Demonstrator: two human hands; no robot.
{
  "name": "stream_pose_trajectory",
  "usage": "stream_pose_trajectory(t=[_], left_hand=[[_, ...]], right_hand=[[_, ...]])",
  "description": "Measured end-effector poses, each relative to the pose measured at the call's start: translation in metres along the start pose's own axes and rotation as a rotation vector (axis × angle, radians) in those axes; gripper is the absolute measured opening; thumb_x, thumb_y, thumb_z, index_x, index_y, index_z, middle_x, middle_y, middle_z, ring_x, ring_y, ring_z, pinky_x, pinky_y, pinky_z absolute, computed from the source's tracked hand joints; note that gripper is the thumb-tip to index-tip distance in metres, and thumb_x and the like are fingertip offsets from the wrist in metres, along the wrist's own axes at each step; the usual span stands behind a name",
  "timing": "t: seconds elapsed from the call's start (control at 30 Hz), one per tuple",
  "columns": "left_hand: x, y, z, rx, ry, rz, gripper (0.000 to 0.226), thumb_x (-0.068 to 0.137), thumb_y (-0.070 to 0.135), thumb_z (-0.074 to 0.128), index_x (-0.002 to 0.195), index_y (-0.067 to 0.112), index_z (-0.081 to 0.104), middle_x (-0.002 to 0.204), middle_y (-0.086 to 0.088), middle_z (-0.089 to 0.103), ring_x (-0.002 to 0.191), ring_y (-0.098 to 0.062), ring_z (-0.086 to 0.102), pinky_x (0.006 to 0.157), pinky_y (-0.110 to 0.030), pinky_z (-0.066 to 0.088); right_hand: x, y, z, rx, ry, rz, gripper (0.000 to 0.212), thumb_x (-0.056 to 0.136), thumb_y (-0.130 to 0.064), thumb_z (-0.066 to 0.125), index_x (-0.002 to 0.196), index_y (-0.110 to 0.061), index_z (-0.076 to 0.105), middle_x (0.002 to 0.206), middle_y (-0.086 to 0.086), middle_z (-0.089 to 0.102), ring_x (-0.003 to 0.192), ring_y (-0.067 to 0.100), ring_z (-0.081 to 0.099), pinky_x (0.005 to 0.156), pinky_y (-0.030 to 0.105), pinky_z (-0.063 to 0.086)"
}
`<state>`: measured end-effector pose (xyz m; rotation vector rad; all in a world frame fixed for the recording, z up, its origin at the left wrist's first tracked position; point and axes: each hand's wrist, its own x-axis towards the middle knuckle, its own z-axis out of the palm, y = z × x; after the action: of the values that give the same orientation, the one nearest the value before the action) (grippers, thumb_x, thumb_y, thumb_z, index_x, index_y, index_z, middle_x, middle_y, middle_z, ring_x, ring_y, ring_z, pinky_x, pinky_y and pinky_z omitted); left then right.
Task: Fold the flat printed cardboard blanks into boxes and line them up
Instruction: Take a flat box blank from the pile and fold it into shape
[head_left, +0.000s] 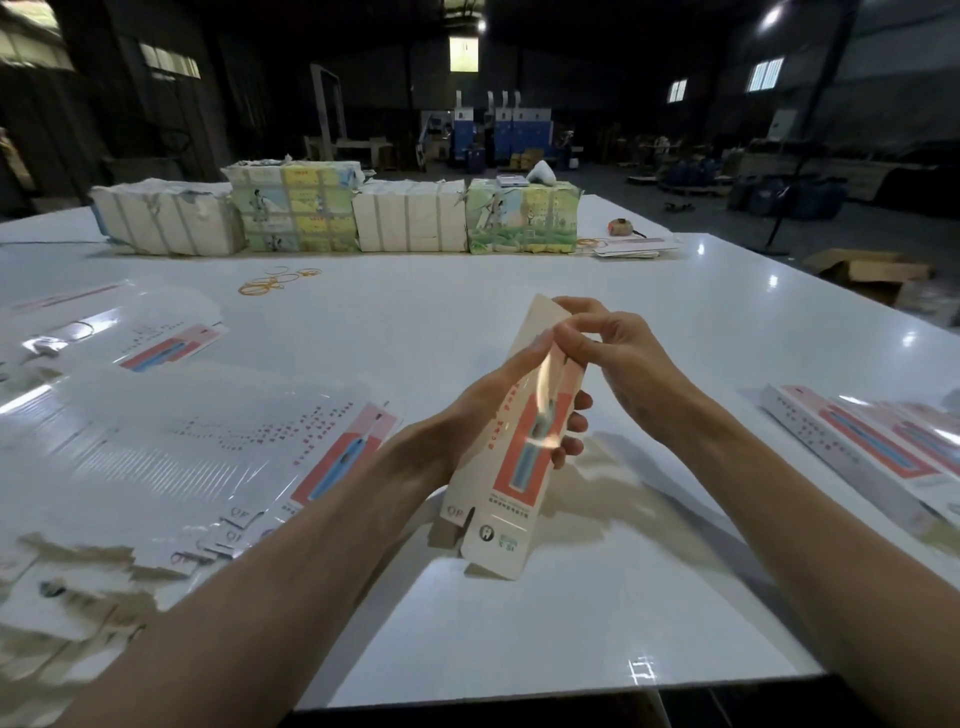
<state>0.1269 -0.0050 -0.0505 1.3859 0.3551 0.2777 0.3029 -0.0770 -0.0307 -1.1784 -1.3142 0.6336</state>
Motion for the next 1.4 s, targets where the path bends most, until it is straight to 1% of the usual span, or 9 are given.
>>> stream_pose_trajectory(t=[0.23,0.43,0.57,0.73,0.83,0.97,1.07,1.23,1.4], left_hand=[[0.012,-0.002,0.013,-0.192,0.097,-0.002,0.079,0.076,0.09,0.05,0.091,0.013,0.049,0.069,-0.002,0.051,0.052,-0.012,0.049,0.051,-0.023,0.048],[0.006,-0.004,-0.003,-0.572,0.033,0.098,0.083,0.084,0.091,0.04,0.101,0.011,0.056,0.069,-0.005,0.052,0.053,-0.013,0.054,0.054,-0.022,0.051],[0.006,-0.01,-0.003,-0.419,0.263,0.143,0.071,0.1,0.074,0.033,0.123,0.015,0.065,0.089,-0.014,0.076,0.074,-0.024,0.077,0.063,-0.035,0.063],[0.011,-0.009,-0.002,-0.106,0.58,0.354,0.033,0.11,0.049,0.04,0.143,0.046,0.037,0.119,-0.009,0.072,0.093,-0.031,0.079,0.074,-0.047,0.066],[0.01,-0.009,0.003,-0.017,0.47,0.44,0.042,0.106,0.057,0.044,0.147,0.06,0.033,0.131,0.014,0.063,0.105,-0.018,0.077,0.076,-0.044,0.065],[0.009,-0.01,0.007,0.125,0.373,0.408,0.091,0.088,0.039,0.082,0.14,0.075,0.017,0.13,0.03,0.05,0.107,-0.013,0.075,0.074,-0.034,0.064],[0.01,-0.013,0.004,0.194,0.385,0.357,0.106,0.079,0.02,0.089,0.139,0.072,0.019,0.132,0.016,0.053,0.106,-0.024,0.074,0.074,-0.035,0.065],[0.01,-0.012,0.003,0.149,0.42,0.309,0.096,0.082,0.004,0.081,0.141,0.055,0.025,0.126,-0.001,0.058,0.093,-0.019,0.078,0.065,-0.029,0.063],[0.012,-0.017,0.002,0.135,0.406,0.235,0.092,0.083,0.002,0.082,0.141,0.049,0.027,0.123,-0.007,0.06,0.091,-0.02,0.079,0.069,-0.034,0.064]], right_hand=[[0.001,-0.001,0.014,0.234,-0.003,-0.021,0.028,0.096,-0.029,0.066,0.098,-0.001,0.074,0.139,0.005,0.063,0.129,0.025,0.06,0.11,0.043,0.047],[-0.006,0.005,0.028,0.065,-0.009,0.039,0.042,0.1,-0.03,0.069,0.139,-0.025,0.054,0.114,0.01,0.072,0.113,0.029,0.07,0.103,0.049,0.057],[-0.007,0.007,0.034,0.014,0.005,0.012,0.051,0.098,-0.043,0.069,0.144,-0.037,0.047,0.098,0.004,0.078,0.098,0.026,0.077,0.081,0.028,0.063],[-0.006,0.007,0.029,-0.033,0.047,-0.012,0.051,0.095,-0.042,0.072,0.141,-0.036,0.051,0.096,0.002,0.079,0.103,0.019,0.076,0.078,0.019,0.06],[-0.005,0.005,0.027,-0.039,0.076,-0.023,0.053,0.095,-0.04,0.073,0.143,-0.037,0.051,0.096,0.002,0.079,0.104,0.017,0.076,0.083,0.025,0.058],[-0.005,0.003,0.022,-0.05,0.083,-0.01,0.055,0.095,-0.038,0.073,0.146,-0.037,0.052,0.099,0.0,0.079,0.105,0.02,0.076,0.096,0.041,0.059],[-0.007,0.005,0.02,-0.073,0.062,0.0,0.052,0.095,-0.039,0.072,0.144,-0.035,0.055,0.097,-0.002,0.077,0.106,0.021,0.075,0.096,0.042,0.06],[-0.004,0.011,0.021,-0.091,-0.01,0.015,0.024,0.1,-0.036,0.07,0.123,-0.031,0.066,0.101,-0.001,0.075,0.104,0.02,0.075,0.077,0.033,0.064],[-0.003,0.019,0.021,-0.015,-0.007,0.084,0.028,0.104,-0.042,0.06,0.118,-0.018,0.064,0.106,0.003,0.076,0.103,0.024,0.076,0.087,0.032,0.062]])
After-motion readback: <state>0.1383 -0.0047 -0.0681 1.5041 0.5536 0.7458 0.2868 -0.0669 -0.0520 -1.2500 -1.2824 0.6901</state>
